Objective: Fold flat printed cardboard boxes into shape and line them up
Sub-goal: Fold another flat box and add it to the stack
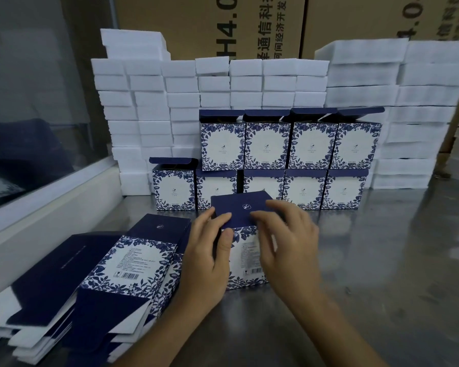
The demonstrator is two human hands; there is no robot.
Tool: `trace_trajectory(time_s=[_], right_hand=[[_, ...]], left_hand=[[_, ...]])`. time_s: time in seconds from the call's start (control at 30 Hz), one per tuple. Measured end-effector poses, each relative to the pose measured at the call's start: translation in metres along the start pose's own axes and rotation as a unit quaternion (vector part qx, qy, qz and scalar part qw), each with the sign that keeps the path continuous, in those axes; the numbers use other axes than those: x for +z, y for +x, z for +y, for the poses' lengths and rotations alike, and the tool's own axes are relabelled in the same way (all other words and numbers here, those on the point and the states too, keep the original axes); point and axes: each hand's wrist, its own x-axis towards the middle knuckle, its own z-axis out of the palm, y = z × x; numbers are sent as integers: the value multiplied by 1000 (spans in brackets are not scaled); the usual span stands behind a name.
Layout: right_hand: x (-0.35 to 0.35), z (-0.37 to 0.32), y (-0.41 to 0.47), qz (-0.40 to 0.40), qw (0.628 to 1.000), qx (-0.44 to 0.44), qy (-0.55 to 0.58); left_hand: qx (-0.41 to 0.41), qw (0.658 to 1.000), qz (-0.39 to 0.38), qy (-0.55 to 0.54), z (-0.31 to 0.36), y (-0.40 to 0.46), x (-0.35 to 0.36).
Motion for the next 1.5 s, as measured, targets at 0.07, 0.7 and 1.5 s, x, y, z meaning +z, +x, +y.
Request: trace_trajectory(time_s=[0.07,0.7,1.5], right_hand=[[4,-13,-6,-22,999,-28,-24],[18,14,-11,3,999,7,47],[12,41,-4,15,895,293,335]], left_hand=[[10,1000,2,11,-1,-1,1],[15,999,7,36,1,-3,3],[23,999,23,-18,-2,-6,4]])
